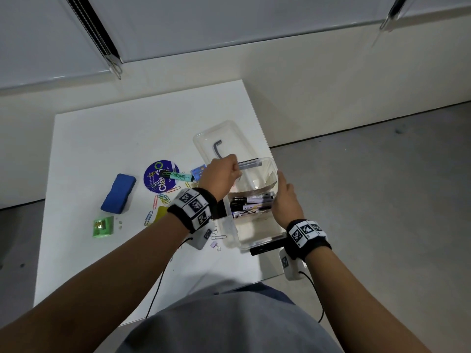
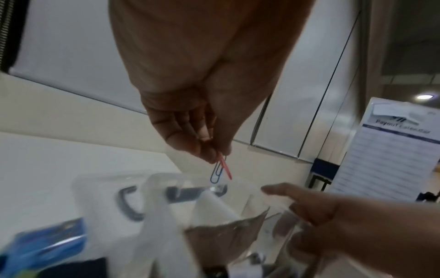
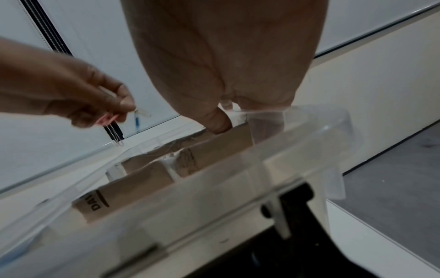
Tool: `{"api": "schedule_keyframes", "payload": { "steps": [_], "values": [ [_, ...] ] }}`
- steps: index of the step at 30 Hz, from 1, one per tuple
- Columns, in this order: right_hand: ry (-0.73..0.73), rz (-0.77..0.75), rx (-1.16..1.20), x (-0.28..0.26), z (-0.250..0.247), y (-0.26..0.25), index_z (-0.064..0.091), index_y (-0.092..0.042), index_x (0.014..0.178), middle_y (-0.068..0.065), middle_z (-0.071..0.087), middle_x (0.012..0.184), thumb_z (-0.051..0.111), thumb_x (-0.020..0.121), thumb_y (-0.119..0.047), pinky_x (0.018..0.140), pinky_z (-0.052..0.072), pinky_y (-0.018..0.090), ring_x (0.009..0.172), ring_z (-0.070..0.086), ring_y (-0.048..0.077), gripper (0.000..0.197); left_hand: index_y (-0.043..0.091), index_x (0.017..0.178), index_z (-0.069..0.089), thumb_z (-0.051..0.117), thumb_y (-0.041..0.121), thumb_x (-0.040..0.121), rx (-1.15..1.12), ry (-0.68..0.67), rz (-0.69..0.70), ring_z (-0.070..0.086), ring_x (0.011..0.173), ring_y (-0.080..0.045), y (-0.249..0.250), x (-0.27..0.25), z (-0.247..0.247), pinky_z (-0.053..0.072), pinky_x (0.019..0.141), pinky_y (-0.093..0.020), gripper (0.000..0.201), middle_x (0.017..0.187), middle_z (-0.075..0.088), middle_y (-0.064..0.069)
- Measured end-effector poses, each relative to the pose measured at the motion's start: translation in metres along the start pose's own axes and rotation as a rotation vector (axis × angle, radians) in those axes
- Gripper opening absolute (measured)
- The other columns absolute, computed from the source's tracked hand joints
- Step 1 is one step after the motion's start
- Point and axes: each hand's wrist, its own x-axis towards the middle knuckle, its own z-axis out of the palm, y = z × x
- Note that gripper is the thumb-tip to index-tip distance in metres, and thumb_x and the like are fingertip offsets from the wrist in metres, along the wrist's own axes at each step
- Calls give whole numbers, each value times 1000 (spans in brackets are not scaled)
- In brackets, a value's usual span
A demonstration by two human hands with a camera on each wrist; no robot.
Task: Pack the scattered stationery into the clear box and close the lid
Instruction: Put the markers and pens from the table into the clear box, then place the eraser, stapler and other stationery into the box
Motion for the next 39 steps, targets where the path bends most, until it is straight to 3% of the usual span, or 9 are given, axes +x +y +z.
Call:
{"api": "schedule_keyframes", "payload": {
  "steps": [5,8,13,18,23,27,31,35,39],
  "values": [
    [-29,4,16,1,2,-2,6,-22,153,20,39,128,38,80,10,89,48,48,106,50,40,86,13,86,61,63,16,88,-63,-75,51,65,74,-22,33,30,31,52,70,-35,4,76,67,-2],
    [14,-5,-4,4,3,-6,18,-17,152,21,35,135,43,81,9,99,44,47,116,45,39,79,15,97,64,60,14,89,31,-128,93,65,86,-23,26,34,43,53,77,-37,9,93,68,-5],
    [250,-251,-28,8,9,-51,52,-8,132,18,45,133,48,81,8,104,42,43,119,47,34,53,15,97,62,48,16,94,-24,146,-7,58,81,-20,-33,31,4,46,72,-32,15,96,62,-7],
    [-38,-421,-5,6,54,-130,61,-11,117,13,60,116,46,88,-1,85,50,37,102,60,29,34,12,116,62,48,-4,86,181,84,-205,58,101,-36,-147,35,-23,49,82,-46,37,115,56,-19],
    [-421,-297,-303,5,129,-160,54,-4,119,19,55,120,48,91,-7,88,49,42,110,57,38,30,20,137,50,63,12,86,536,-209,-111,50,119,-37,-203,28,-17,41,99,-47,53,134,50,-14],
    [-429,-351,-511,-10,172,-147,44,-9,131,17,51,126,70,81,-29,92,44,45,114,52,37,60,14,134,47,64,17,86,630,-165,-99,49,116,-37,-230,13,-10,39,100,-49,51,126,52,-18],
    [-314,-447,-519,-18,194,-140,39,-8,137,17,51,129,61,88,-19,94,41,45,115,51,36,55,11,125,49,61,19,88,585,-136,-165,49,115,-36,-251,-3,-12,39,95,-47,39,123,54,-18],
    [-453,-352,-292,-13,187,-146,37,-12,139,14,54,125,67,81,-36,87,46,40,111,53,32,70,13,125,53,56,22,93,364,-79,-211,55,112,-34,-264,-12,-26,40,96,-45,34,123,57,-14],
    [-575,-220,-41,-8,183,-157,44,-16,135,12,59,123,58,86,-41,85,47,33,109,58,29,57,9,124,57,43,13,99,71,39,-230,59,106,-35,-270,-20,-43,47,91,-43,30,118,63,-17]
  ]
}}
